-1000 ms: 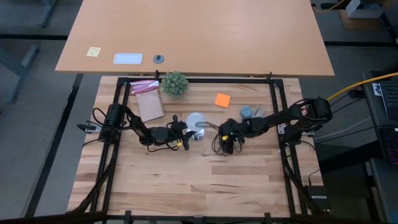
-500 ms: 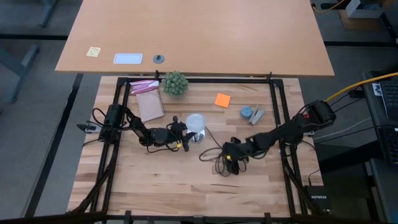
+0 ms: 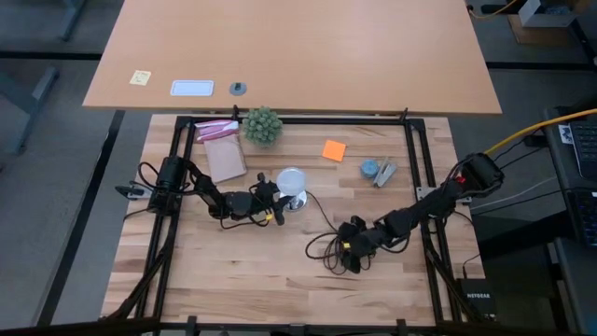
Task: Screw lightbulb
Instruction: Remove the white lightbulb from the silver lamp
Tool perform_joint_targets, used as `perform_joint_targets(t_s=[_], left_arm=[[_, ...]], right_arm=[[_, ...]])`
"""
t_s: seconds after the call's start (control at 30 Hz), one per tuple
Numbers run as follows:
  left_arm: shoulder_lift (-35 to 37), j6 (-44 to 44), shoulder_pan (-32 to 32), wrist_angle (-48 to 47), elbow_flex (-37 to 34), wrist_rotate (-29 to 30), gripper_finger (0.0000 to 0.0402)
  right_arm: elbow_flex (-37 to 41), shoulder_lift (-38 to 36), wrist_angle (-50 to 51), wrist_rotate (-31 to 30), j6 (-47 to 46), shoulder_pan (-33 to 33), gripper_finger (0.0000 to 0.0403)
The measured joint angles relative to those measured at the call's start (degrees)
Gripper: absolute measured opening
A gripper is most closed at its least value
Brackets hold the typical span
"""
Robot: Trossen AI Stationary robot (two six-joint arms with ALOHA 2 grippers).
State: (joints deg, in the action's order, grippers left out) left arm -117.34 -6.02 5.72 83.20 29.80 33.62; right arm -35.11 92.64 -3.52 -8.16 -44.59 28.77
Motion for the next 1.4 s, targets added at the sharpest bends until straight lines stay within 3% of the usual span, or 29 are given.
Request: perform_joint_targets(t_s=[0.27,0.53,0.73,0.97,1.23,1.4], left_arm=[[0.00,0.02,-0.02,0.01,0.00,0.05,0.0153],[0.00,0.02,-0.02,0.00,-0.02,0.07,0.0153],[0.00,0.01,-0.02,-0.03,-0.04,0.08,0.0153],[0.00,0.01,-0.04,-0.05,-0.04,0.09,0.0153],[-0.02,0.02,-0.04,-0.13,-0.04,0.11,0.0153],[-0.01,0.00,-0.04,-0.20,-0.04,0.19,0.0153]], right_arm=[[-0.48,-1.17,2.15,-11.74,7.32,-0.15,0.0227],[-7.74,-5.71,15.74,-13.86,15.99,-3.61,0.0227],[-9.23,-5.67,14.59,-21.06,24.33,-7.90,0.0227],[-9.27,-0.93,8.89,-20.38,29.95,-17.00,0.0227],[-9.27,6.05,7.64,-14.73,31.84,-25.44,0.0227],[-9.57,7.86,6.53,-11.13,31.80,-28.15,0.0197]])
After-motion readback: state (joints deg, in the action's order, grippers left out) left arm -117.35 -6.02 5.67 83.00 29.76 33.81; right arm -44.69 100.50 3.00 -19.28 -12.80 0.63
